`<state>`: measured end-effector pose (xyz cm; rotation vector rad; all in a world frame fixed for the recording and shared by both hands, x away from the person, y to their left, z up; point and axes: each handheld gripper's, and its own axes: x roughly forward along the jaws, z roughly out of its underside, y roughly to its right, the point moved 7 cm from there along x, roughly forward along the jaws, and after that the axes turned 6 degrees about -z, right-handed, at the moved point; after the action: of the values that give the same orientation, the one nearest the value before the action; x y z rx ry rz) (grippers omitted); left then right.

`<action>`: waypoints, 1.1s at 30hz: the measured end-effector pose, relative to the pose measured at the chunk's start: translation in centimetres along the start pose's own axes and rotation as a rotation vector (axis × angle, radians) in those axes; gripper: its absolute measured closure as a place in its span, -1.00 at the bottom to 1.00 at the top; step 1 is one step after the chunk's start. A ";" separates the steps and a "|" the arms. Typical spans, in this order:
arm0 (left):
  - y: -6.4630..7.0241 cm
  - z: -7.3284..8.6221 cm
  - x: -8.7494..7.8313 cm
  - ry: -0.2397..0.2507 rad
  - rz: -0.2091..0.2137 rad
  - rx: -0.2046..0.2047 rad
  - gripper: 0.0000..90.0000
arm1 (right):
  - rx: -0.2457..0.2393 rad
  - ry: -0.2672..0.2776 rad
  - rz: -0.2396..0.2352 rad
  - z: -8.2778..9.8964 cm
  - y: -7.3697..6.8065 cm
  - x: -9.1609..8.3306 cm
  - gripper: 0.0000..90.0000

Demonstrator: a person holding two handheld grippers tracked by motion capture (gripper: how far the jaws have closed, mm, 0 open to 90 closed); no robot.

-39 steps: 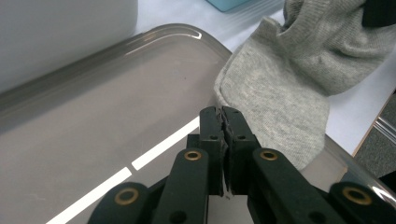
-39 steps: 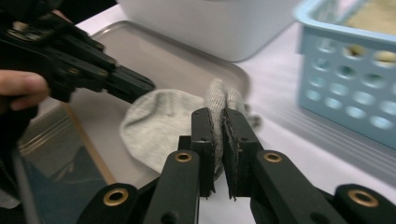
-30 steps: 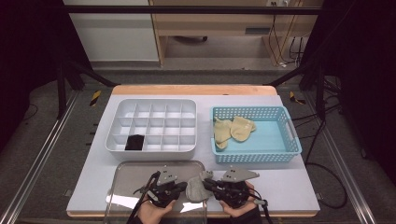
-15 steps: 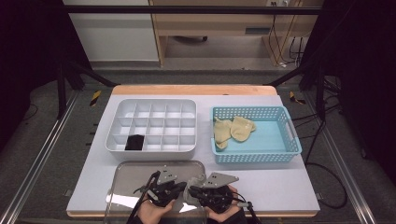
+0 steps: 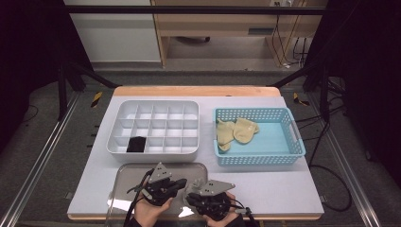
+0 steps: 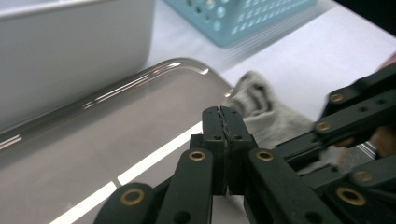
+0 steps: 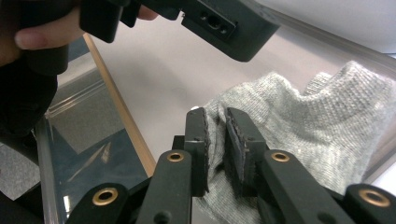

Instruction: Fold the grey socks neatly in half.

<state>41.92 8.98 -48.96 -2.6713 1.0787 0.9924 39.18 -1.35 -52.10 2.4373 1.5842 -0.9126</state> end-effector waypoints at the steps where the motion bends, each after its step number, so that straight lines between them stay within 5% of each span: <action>1: 0.3 0.0 0.2 -0.004 0.005 0.004 0.99 | -0.001 0.001 0.002 0.0 0.0 0.0 0.75; 12: 0.5 1.4 1.3 -0.054 -0.023 0.035 0.99 | 0.015 0.024 -0.006 -0.1 -0.3 -1.0 0.65; 17: 0.3 1.7 1.3 -0.057 -0.020 0.033 0.99 | 0.036 0.081 0.036 -0.7 1.0 -3.1 0.93; 25: 0.6 1.9 1.3 -0.054 -0.025 0.047 0.98 | 0.045 -0.001 0.056 1.0 2.0 -2.4 1.00; 31: 0.5 2.0 1.4 -0.059 -0.030 0.054 0.98 | 0.029 0.083 0.084 -1.1 3.0 -2.7 1.00; 33: 0.6 2.0 1.4 -0.059 -0.028 0.057 0.98 | 0.038 0.068 0.092 -1.2 3.5 -2.1 1.00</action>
<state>41.22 8.37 -51.26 -2.5886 1.0390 1.0128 42.12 -4.18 -50.88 2.5696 1.4740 -0.8610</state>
